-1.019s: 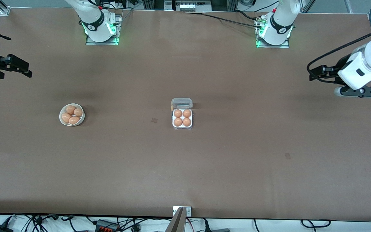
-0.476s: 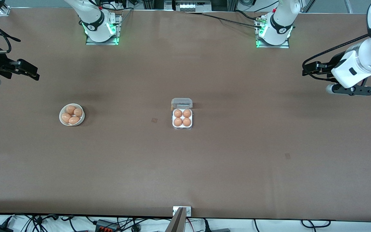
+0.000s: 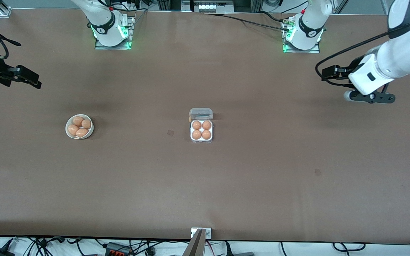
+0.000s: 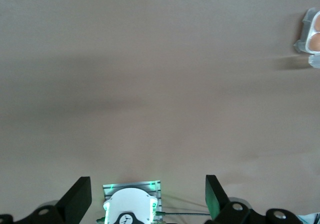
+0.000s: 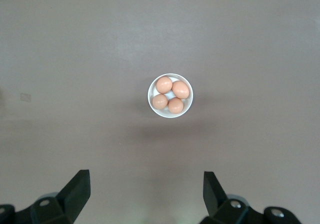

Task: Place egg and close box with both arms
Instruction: 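Move the left gripper toward the open lid of the egg box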

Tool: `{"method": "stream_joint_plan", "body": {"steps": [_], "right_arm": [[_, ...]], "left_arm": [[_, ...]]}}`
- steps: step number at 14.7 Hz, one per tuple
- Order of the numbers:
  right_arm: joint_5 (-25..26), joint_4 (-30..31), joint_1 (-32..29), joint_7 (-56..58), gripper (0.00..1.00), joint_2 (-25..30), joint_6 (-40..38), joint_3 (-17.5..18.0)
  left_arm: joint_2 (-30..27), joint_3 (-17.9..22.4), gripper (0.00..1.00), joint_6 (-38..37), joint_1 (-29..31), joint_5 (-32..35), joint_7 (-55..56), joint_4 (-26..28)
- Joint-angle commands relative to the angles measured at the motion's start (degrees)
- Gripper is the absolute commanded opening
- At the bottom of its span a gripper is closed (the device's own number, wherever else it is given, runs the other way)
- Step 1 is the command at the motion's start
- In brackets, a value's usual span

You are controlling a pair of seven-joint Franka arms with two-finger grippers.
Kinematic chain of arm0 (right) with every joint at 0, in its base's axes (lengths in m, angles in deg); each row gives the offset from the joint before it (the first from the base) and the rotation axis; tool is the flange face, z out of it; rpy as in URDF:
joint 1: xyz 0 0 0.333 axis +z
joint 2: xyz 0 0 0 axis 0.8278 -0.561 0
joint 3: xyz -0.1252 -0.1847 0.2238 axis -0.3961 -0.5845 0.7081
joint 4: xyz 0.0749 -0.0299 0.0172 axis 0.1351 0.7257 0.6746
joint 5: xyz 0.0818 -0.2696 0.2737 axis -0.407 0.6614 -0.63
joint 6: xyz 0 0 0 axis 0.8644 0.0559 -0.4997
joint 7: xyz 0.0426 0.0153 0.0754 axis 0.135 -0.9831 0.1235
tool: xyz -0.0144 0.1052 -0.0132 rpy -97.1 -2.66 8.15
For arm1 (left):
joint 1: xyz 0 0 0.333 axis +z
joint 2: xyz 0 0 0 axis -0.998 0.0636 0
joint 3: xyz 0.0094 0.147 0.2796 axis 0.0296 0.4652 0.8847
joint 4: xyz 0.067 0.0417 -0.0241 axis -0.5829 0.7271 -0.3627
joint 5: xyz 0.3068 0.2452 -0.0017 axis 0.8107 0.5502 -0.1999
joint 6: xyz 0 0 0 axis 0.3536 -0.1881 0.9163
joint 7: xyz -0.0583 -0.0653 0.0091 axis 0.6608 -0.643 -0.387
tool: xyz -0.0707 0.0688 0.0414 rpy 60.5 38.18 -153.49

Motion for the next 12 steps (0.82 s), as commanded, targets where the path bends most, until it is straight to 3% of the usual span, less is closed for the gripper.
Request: {"method": "stream_joint_plan", "body": {"steps": [1, 8, 12], "right_arm": [[-0.8, 0.5, -0.4, -0.6, 1.00, 0.6, -0.8, 0.1], [-0.8, 0.5, -0.2, -0.6, 1.00, 0.6, -1.3, 0.1], [-0.8, 0.5, -0.2, -0.6, 1.00, 0.6, -1.3, 0.1]], "left_arm": [[0.8, -0.8, 1.00, -1.0, 0.3, -2.6, 1.2, -1.7], [2.1, -9.1, 1.00, 0.5, 0.3, -3.5, 12.8, -2.1], [2.9, -11.6, 1.00, 2.2, 0.2, -3.6, 14.8, -2.1]]}}
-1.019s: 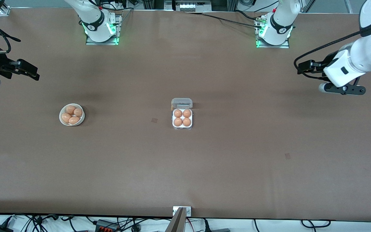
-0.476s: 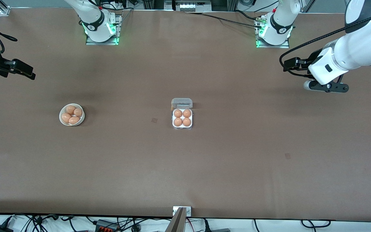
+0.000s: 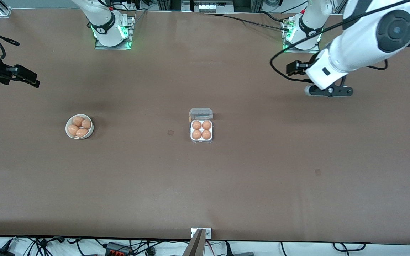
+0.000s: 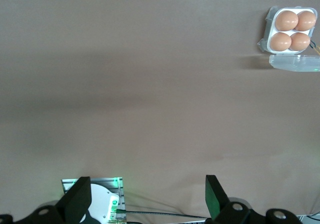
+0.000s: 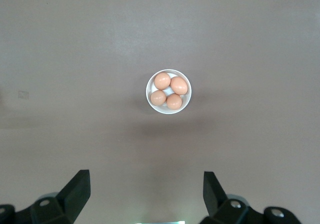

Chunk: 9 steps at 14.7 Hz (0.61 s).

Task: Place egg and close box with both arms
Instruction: 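Move the left gripper toward the open lid of the egg box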

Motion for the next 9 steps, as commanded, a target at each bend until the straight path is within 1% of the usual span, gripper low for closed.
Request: {"method": "stream_joint_plan", "body": {"steps": [1, 3, 5, 6, 8, 9], "right_arm": [[-0.8, 0.5, -0.2, -0.6, 1.00, 0.6, -0.5, 0.2], [-0.8, 0.5, -0.1, -0.6, 1.00, 0.7, -0.5, 0.2], [-0.8, 0.5, -0.1, -0.6, 1.00, 0.6, -0.5, 0.3], [-0.8, 0.5, -0.1, -0.6, 1.00, 0.6, -0.6, 0.2], [-0.8, 0.5, -0.1, -0.6, 1.00, 0.6, -0.5, 0.2], [-0.8, 0.5, -0.1, -0.6, 1.00, 0.6, -0.5, 0.2]], "left_arm": [[2.2, -1.9, 1.00, 1.1, 0.4, -1.0, 1.2, -2.0], [4.3, -2.8, 1.00, 4.2, 0.4, -5.9, 1.4, -2.0], [7.7, -3.0, 1.00, 6.3, 0.3, -10.0, 1.5, -2.1], [8.9, -3.0, 1.00, 6.8, -0.6, -11.2, 1.4, -2.1], [10.1, -2.8, 0.99, 10.6, -4.5, -11.0, 1.4, -2.6], [11.7, -2.8, 0.97, 12.0, -6.1, -10.9, 1.4, -2.8]]}}
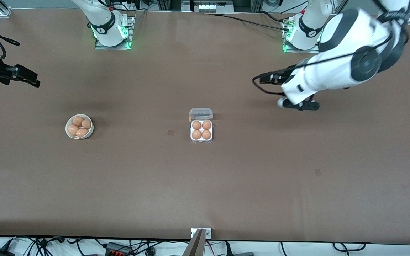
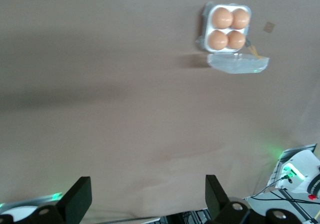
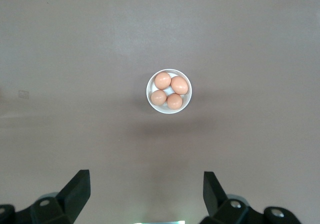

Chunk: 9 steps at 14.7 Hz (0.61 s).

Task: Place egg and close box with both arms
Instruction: 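Move the left gripper toward the open lid of the egg box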

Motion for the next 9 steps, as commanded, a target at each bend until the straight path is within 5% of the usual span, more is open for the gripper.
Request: {"method": "stream_joint_plan", "body": {"steps": [1, 4, 7, 9], "right_arm": [[-0.8, 0.5, -0.2, -0.6, 1.00, 0.6, -0.4, 0.2], [-0.8, 0.5, -0.2, -0.7, 1.00, 0.6, -0.5, 0.2], [-0.8, 0.5, -0.2, -0.7, 1.00, 0.6, -0.4, 0.2], [-0.8, 0.5, -0.2, -0.7, 1.00, 0.6, -0.4, 0.3]], "left_arm": [[4.9, -0.2, 0.96, 3.2, -4.5, -0.5, 0.9, -3.1], [9.0, 0.0, 0.77, 7.8, -9.4, -0.6, 0.9, -4.1], [11.2, -0.1, 0.43, 10.2, -12.2, -0.6, 0.9, -4.1], [12.6, -0.1, 0.29, 10.3, -14.9, -0.9, 2.1, -4.2]]}}
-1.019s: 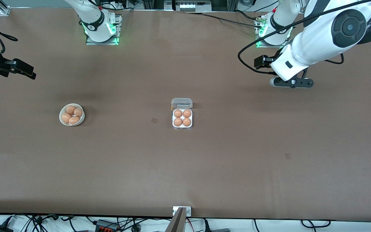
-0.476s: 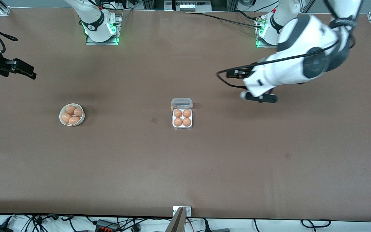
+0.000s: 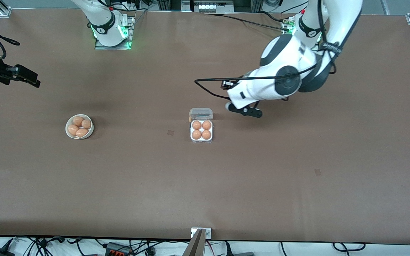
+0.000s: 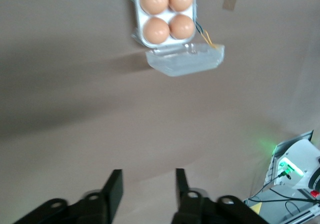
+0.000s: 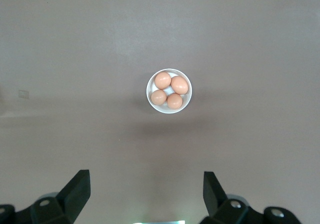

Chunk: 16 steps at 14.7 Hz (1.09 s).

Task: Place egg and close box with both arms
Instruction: 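Move the left gripper toward the open lid of the egg box, then push the clear lid over the eggs with the left gripper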

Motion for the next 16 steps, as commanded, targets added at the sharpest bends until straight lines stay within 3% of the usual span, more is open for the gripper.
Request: {"method": "stream_joint_plan", "body": {"steps": [1, 4, 5, 8, 11, 16], "right_arm": [[-0.8, 0.5, -0.2, -0.7, 1.00, 0.6, -0.4, 0.2], [-0.8, 0.5, -0.2, -0.7, 1.00, 0.6, -0.4, 0.2], [-0.8, 0.5, -0.2, -0.7, 1.00, 0.6, -0.4, 0.2], [-0.8, 0.5, -0.2, -0.7, 1.00, 0.6, -0.4, 0.2], [-0.8, 0.5, -0.2, -0.7, 1.00, 0.6, -0.4, 0.2], [-0.9, 0.5, -0.2, -0.7, 1.00, 0.6, -0.4, 0.2]], "left_arm": [[3.1, 0.2, 0.29, 1.1, -3.0, -0.6, 3.3, -2.0], [6.4, 0.7, 0.22, 7.9, -7.4, -0.4, 8.1, -2.0], [7.2, 0.7, 0.13, 9.3, -8.0, 0.3, 9.2, -2.1], [9.9, 0.9, 0.05, 11.0, -10.7, 0.6, 12.2, -2.6], [12.3, 0.9, 0.02, 14.4, -13.2, 5.6, 17.0, -4.7], [15.6, 0.9, 0.02, 14.4, -17.3, 20.3, 23.2, -8.6]]}}
